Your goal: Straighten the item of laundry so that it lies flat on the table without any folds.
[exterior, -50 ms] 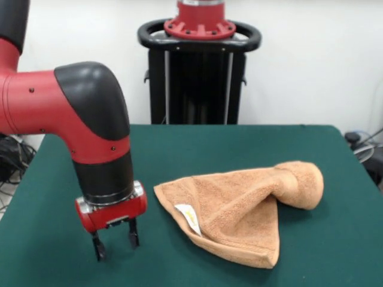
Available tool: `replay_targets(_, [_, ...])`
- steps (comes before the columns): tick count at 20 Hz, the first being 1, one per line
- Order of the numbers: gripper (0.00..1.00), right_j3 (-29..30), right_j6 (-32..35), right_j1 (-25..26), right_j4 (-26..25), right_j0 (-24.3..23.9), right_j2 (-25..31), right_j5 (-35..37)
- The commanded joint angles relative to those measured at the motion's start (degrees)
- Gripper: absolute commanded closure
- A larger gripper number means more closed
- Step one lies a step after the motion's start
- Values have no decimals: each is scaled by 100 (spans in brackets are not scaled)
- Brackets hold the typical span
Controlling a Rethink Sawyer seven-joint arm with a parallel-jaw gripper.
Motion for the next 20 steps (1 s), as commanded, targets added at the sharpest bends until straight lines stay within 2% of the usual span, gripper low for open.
replay_targets(1, [0,-101,238,80,480,291,397,82])
replay_targets(5, [0,313,806,-353,1083,466,261,176])
replay_targets(10, [0,807,1108,-784,1556,593,164,198])
replay_targets(16, [0,1231,1322,-975,1913,690,-15,-119])
replay_targets(20, [0,1326,1436,-776,1939,793,-207,-602])
